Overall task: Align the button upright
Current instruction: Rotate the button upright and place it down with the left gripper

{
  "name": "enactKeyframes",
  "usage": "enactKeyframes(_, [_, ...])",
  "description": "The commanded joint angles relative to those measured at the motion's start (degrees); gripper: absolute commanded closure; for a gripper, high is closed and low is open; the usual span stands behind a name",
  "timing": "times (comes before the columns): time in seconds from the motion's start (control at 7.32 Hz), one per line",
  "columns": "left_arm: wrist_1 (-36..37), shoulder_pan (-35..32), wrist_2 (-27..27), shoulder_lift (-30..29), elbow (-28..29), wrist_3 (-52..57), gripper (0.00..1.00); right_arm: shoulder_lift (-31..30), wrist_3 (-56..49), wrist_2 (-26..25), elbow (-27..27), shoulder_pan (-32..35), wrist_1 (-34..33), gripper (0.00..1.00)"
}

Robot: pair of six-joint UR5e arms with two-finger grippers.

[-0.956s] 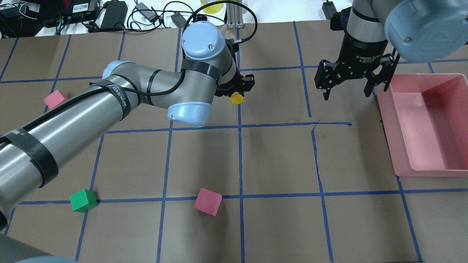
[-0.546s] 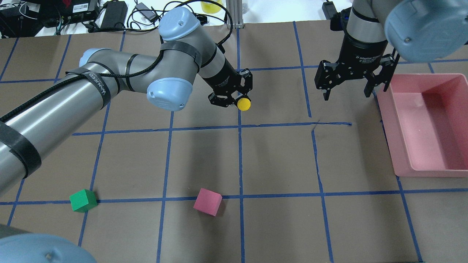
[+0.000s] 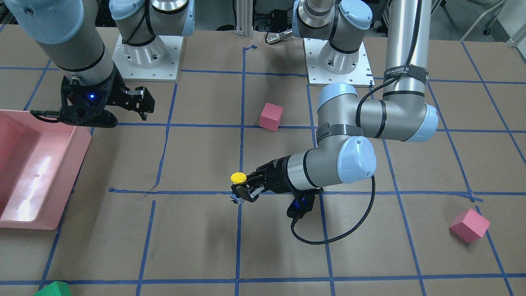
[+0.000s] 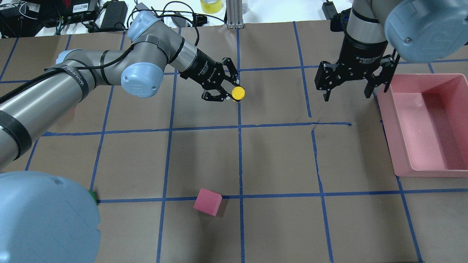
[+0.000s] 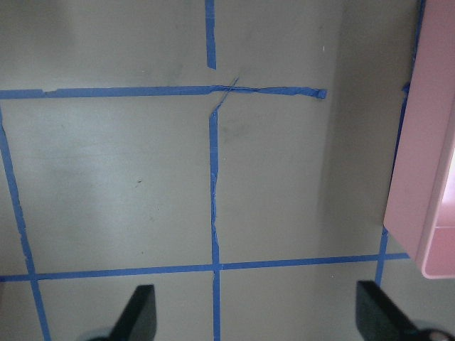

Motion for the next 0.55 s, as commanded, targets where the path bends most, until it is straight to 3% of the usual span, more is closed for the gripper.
enactKeyframes(0.0, [-0.5, 0.45, -1.22, -2.26, -0.45, 0.79, 1.0, 0.0, 0.0, 0.0, 0.0, 0.0, 0.16, 0.0])
enactKeyframes(0.27, [-0.15, 0.45, -6.11, -3.06, -4.65, -0.09, 1.0, 0.0, 0.0, 0.0, 0.0, 0.0, 0.52, 0.0])
enactKeyframes(0.41, [0.63, 0.45, -5.53, -3.93, -5.11, 0.86, 1.0, 0.0, 0.09, 0.0, 0.0, 0.0, 0.52, 0.0])
